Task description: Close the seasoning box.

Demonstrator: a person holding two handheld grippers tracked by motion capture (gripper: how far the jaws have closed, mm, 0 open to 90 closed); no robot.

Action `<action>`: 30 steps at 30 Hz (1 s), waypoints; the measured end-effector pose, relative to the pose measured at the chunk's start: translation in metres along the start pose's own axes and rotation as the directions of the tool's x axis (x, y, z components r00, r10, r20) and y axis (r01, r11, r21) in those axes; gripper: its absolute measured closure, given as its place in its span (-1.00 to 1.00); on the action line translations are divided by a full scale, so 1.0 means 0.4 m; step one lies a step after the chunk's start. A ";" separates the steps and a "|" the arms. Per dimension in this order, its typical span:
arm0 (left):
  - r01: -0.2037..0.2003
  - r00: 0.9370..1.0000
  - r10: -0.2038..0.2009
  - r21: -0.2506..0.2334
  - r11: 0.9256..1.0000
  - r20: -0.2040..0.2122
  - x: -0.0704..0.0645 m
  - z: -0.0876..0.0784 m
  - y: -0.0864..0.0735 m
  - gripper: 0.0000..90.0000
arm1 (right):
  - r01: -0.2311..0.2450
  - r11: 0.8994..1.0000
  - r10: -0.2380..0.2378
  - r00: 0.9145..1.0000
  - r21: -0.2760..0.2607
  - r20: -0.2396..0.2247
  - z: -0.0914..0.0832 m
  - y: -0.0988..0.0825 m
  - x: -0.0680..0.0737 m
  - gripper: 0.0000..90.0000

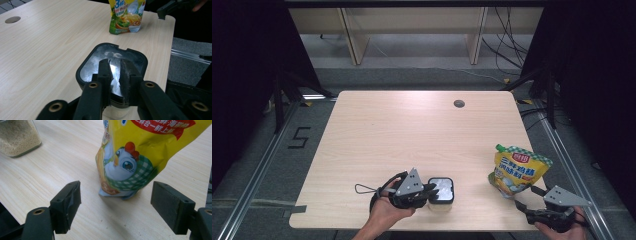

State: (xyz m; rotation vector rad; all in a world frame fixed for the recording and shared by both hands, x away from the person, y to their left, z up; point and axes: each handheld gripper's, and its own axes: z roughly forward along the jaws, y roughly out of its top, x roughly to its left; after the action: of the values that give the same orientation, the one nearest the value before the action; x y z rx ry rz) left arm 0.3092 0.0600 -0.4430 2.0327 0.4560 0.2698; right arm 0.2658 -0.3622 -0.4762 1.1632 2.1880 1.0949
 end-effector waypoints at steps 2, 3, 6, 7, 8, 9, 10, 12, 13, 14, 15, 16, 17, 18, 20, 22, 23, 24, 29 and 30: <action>0.007 1.000 -0.007 -0.021 1.000 0.003 -0.001 -0.009 0.001 0.50 | 0.014 1.000 -0.014 1.000 0.001 0.006 0.000 0.000 -0.001 -0.44; 0.006 1.000 -0.006 -0.025 1.000 0.003 -0.001 -0.015 0.001 0.44 | 0.033 0.999 -0.033 0.999 -0.010 0.009 0.001 0.000 -0.005 -0.44; 0.003 1.000 -0.003 -0.032 0.999 -0.003 -0.003 -0.028 -0.001 0.25 | 0.051 0.999 -0.051 0.999 -0.014 0.008 0.003 0.001 -0.009 -0.44; 0.011 1.000 -0.011 -0.033 0.999 -0.009 -0.005 -0.032 -0.004 0.16 | 0.050 0.999 -0.050 0.999 -0.013 0.008 0.003 0.001 -0.009 -0.44; 0.008 1.000 -0.009 -0.026 1.000 -0.018 -0.006 -0.039 -0.008 0.11 | 0.050 0.999 -0.050 0.999 -0.014 0.009 0.003 0.001 -0.009 -0.44; -0.008 1.000 0.008 -0.025 1.000 -0.021 -0.003 -0.044 -0.011 0.06 | 0.050 0.999 -0.050 0.999 -0.014 0.009 0.003 0.001 -0.009 -0.44; 0.022 0.999 -0.023 -0.026 0.999 -0.032 -0.006 -0.048 -0.018 0.02 | 0.023 1.000 -0.023 1.000 -0.005 0.010 0.001 0.000 -0.003 -0.44; 0.018 0.999 -0.019 -0.026 0.999 -0.039 0.000 -0.057 -0.028 -0.05 | 0.036 0.999 -0.036 0.999 -0.001 0.006 0.002 0.001 -0.006 -0.44; 0.034 0.998 -0.034 -0.020 0.999 -0.049 0.001 -0.063 -0.034 -0.07 | 0.024 1.000 -0.024 1.000 0.003 0.008 0.002 0.000 -0.003 -0.44; 0.034 0.998 -0.036 -0.026 0.999 -0.052 0.004 -0.067 -0.039 -0.09 | 0.022 1.000 -0.022 1.000 -0.003 -0.002 0.004 0.001 -0.003 -0.44; 0.040 0.998 -0.042 -0.026 0.999 -0.054 0.006 -0.072 -0.046 -0.10 | 0.006 1.000 -0.006 1.000 0.003 0.001 0.003 0.000 0.002 -0.44; 0.042 0.998 -0.043 -0.020 0.999 -0.052 0.008 -0.078 -0.051 -0.11 | 0.008 1.000 -0.008 1.000 0.003 0.007 0.002 0.000 0.002 -0.44; 0.044 0.998 -0.044 -0.016 0.999 -0.049 0.009 -0.083 -0.057 -0.12 | 0.010 1.000 -0.010 1.000 0.005 0.006 0.002 0.001 0.002 -0.44; 0.047 0.998 -0.048 -0.021 0.999 -0.048 0.010 -0.087 -0.064 -0.14 | 0.009 1.000 -0.009 1.000 0.006 0.007 0.002 0.001 0.002 -0.44; 0.032 0.998 -0.032 -0.005 0.999 -0.054 0.012 -0.098 -0.077 -0.17 | 0.007 1.000 -0.007 1.000 0.006 0.007 0.002 0.001 0.002 -0.44; 0.060 0.997 -0.060 -0.001 0.998 -0.048 0.010 -0.106 -0.093 -0.19 | 0.008 1.000 -0.008 1.000 0.006 0.007 0.002 0.000 0.002 -0.44; 0.070 0.996 -0.070 -0.011 0.998 -0.047 0.009 -0.107 -0.101 -0.21 | 0.008 1.000 -0.009 1.000 0.007 0.006 0.002 0.000 0.002 -0.44; 0.067 0.997 -0.067 -0.007 0.998 -0.044 0.011 -0.110 -0.108 -0.24 | 0.009 1.000 -0.010 1.000 0.007 0.006 0.002 0.000 0.002 -0.44; 0.109 0.993 -0.108 0.002 0.994 -0.052 0.021 -0.121 -0.144 -0.30 | 0.036 0.999 -0.036 0.999 -0.003 0.005 0.007 0.000 0.000 -0.44; 0.111 0.992 -0.111 0.003 0.994 -0.065 0.023 -0.123 -0.150 -0.30 | 0.015 1.000 -0.015 1.000 0.011 0.001 0.005 0.000 0.004 -0.44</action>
State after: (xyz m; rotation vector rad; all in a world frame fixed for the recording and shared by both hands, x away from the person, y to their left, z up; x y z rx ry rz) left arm 0.2866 0.1290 -0.4719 2.0021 0.6088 0.2665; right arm 0.2663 -0.3601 -0.4773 1.1494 2.2013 1.0770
